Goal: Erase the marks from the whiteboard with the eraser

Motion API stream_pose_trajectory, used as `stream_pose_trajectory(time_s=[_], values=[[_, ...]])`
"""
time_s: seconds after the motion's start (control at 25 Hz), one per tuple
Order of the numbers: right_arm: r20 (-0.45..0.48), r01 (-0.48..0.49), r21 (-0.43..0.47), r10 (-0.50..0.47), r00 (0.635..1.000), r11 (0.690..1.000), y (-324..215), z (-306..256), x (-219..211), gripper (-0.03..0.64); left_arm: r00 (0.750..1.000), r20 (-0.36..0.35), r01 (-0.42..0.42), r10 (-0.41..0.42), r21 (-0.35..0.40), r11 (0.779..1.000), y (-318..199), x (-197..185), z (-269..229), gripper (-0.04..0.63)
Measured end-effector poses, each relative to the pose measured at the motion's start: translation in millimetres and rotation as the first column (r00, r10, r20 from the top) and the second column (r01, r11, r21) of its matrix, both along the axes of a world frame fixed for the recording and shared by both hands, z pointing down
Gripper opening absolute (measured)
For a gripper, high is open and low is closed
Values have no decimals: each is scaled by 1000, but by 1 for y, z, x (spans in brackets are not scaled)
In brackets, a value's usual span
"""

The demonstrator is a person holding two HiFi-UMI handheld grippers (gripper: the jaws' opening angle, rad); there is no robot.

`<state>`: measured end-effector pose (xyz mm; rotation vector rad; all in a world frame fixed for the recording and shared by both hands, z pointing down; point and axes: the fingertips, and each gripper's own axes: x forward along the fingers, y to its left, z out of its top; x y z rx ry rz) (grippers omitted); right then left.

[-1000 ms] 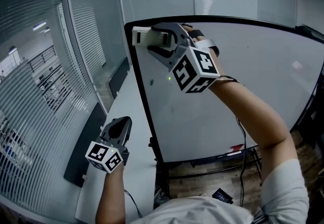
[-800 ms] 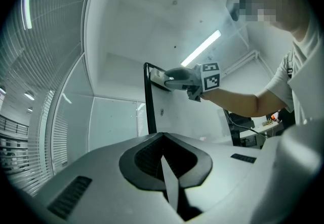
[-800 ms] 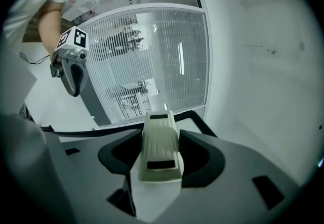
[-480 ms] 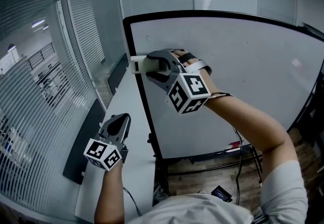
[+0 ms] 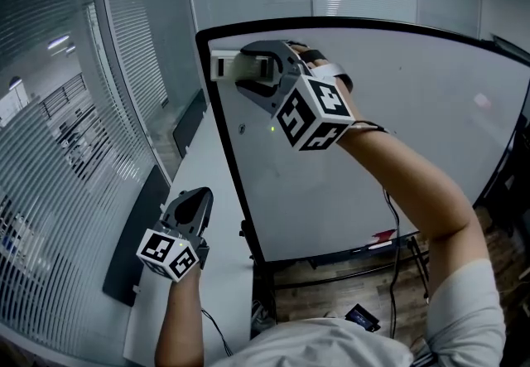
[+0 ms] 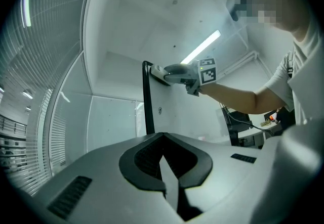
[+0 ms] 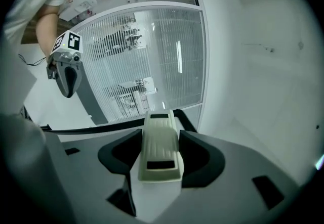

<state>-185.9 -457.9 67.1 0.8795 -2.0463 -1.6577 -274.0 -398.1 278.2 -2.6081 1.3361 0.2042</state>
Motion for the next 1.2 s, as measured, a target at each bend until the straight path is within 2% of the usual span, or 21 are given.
stream_pose_trajectory(time_s=[0.12, 0.2, 0.28, 0.4, 0.72, 1.0, 1.2], values=[[68, -8, 30, 6, 998, 1000, -1, -37, 8, 241, 1000, 3, -1, 1, 4, 1000, -1, 1, -2, 6], [101, -3, 14, 1, 995, 1000, 1, -52, 12, 241, 1000, 0, -2, 2, 9, 1000, 1, 3, -6, 6], [122, 6, -5, -6, 992, 1000, 5, -56, 14, 241, 1000, -2, -4, 4, 10, 1000, 2, 2, -6, 6], [126, -4, 22, 1, 992, 1000, 6, -52, 13, 241, 1000, -2, -3, 3, 12, 1000, 2, 0, -6, 6], [82, 28, -29, -26, 996, 999, 8, -9, -8, 241, 1000, -2, -24, 24, 15, 1000, 1, 5, -2, 6], [-20, 40, -111, -42, 999, 993, 5, 66, -25, 241, 1000, -9, -24, 24, 6, 1000, -2, 6, 2, 6], [-83, 34, -120, -44, 996, 992, 5, 94, -29, 241, 999, -5, -37, 37, -4, 999, -4, 10, 9, 6]])
